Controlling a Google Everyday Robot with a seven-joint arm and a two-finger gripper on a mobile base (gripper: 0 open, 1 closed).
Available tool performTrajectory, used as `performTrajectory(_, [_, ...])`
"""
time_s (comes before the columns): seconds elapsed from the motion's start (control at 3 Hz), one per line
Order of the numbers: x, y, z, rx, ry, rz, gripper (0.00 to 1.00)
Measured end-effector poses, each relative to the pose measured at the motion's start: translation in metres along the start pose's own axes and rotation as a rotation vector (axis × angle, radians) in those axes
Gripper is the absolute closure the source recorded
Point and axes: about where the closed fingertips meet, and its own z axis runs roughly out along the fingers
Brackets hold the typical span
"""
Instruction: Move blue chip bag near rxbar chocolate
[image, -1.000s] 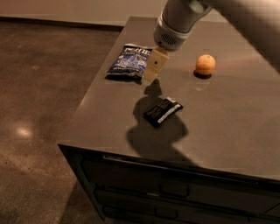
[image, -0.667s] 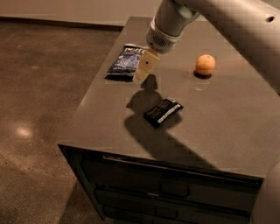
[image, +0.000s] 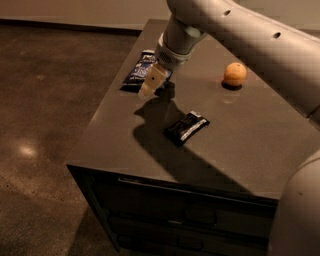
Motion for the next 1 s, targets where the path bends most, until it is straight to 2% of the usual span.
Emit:
performTrajectory(0.33, [-0.001, -0.010, 0.022, 0.018, 0.026, 0.048, 0.00])
performTrajectory(1.0, [-0.014, -0.019, 0.043, 0.004, 0.045, 0.075, 0.33])
